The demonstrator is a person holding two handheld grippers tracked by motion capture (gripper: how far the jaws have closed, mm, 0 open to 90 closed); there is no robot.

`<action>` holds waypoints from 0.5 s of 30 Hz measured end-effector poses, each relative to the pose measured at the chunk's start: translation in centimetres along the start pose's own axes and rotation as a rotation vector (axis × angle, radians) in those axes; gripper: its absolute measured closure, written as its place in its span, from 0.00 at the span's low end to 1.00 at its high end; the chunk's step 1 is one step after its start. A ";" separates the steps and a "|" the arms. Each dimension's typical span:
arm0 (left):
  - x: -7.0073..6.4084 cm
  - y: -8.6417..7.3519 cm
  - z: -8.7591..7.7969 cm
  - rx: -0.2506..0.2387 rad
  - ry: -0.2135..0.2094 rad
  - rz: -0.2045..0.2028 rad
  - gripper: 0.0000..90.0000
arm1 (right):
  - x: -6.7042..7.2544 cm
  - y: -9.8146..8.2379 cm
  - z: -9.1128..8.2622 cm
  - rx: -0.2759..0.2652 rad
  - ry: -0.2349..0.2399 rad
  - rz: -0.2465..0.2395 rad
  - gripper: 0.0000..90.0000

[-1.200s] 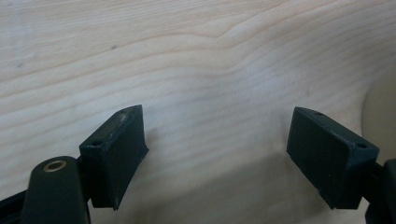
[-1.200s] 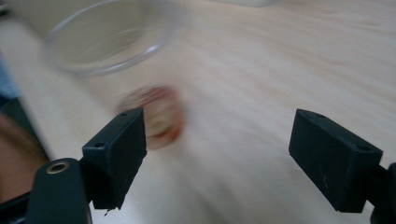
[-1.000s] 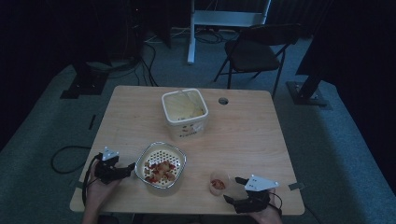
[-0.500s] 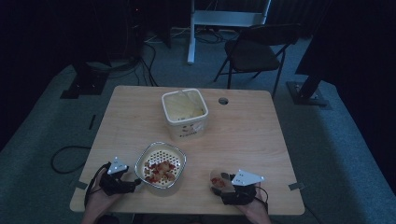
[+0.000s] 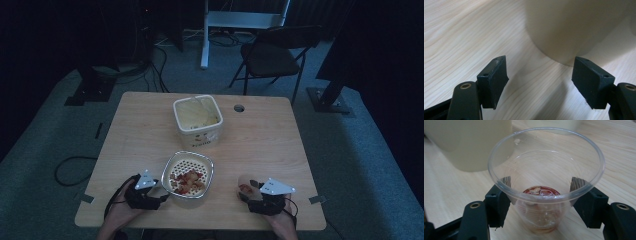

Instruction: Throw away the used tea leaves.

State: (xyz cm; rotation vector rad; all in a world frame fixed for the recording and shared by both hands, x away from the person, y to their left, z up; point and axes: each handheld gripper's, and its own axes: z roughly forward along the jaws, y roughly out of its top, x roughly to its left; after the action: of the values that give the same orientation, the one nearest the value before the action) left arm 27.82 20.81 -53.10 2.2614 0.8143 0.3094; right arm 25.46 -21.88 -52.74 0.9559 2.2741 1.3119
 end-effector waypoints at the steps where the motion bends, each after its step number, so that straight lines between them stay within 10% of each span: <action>1: 0.0 0.0 0.0 0.000 0.000 0.000 0.32 | 0.0 0.0 0.0 0.000 0.000 0.000 0.38; 15: -1.0 1.5 2.2 -0.028 -0.102 0.000 0.33 | -3.5 -0.9 -1.5 -0.013 -0.112 0.075 0.38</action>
State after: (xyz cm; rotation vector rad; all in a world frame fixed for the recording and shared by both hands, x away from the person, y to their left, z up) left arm 28.68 18.20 -53.62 2.2318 0.7525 0.2025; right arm 26.77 -25.58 -52.83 1.0911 2.1631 1.2677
